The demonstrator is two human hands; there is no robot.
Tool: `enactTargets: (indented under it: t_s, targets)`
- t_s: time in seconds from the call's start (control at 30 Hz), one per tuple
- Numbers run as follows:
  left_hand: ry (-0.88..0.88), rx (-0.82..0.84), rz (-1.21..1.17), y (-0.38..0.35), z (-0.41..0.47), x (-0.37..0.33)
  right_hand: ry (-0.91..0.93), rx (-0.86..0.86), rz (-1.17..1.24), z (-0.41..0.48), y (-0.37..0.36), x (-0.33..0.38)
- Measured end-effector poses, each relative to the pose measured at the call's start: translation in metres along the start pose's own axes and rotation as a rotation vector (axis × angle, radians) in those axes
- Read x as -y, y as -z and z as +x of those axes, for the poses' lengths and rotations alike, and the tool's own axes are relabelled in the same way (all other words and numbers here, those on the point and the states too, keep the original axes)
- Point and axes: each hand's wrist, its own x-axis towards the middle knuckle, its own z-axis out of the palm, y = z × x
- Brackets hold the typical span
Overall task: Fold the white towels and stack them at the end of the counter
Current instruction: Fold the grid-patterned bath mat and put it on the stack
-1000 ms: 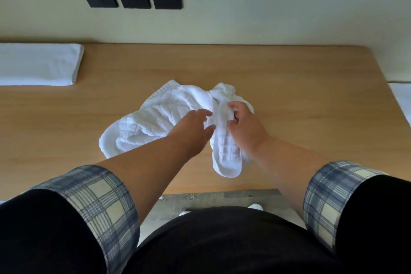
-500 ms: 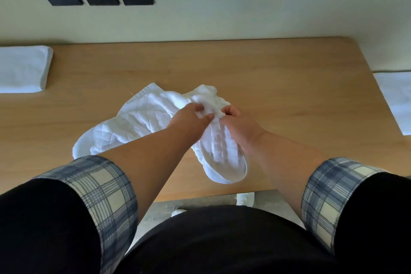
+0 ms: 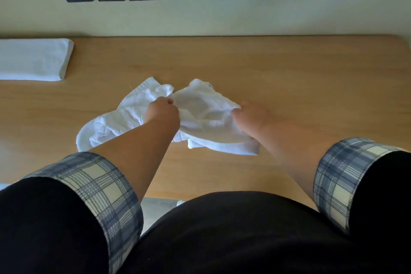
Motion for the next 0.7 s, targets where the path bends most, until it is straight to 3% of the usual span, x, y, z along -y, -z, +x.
enactTargets:
  t_s: [0.13, 0.23, 0.33, 0.4, 0.47, 0.53, 0.6, 0.7]
  targets:
    - [0.041, -0.035, -0.006, -0.001, 0.010, -0.003, -0.141, -0.076, 0.447, 0.015, 0.016, -0.004]
    - [-0.071, -0.097, 0.085, -0.010, 0.012, -0.005, -0.172, -0.076, 0.546, 0.022, 0.012, 0.001]
    - [-0.498, -0.202, 0.259, -0.006, 0.013, -0.006, -0.243, -0.047, 0.708, 0.022, 0.005, 0.013]
    - [-0.981, -0.043, 0.375, 0.000, 0.012, -0.005, -0.313, 0.122, 0.997, 0.019, 0.000, 0.023]
    - [-1.261, 0.131, 0.530, -0.001, 0.013, -0.005, -0.328, 0.271, 1.218, 0.015, -0.004, 0.033]
    - [-1.222, 0.155, 0.557, -0.007, 0.014, -0.010, -0.316, 0.274, 1.387, 0.013, -0.006, 0.041]
    - [-1.075, 0.140, 0.344, -0.003, 0.020, -0.015, -0.286, 0.164, 1.497, 0.014, -0.007, 0.048]
    - [-0.845, 0.205, 0.077, 0.010, 0.042, -0.014, -0.159, -0.021, 1.292, 0.008, -0.016, 0.050]
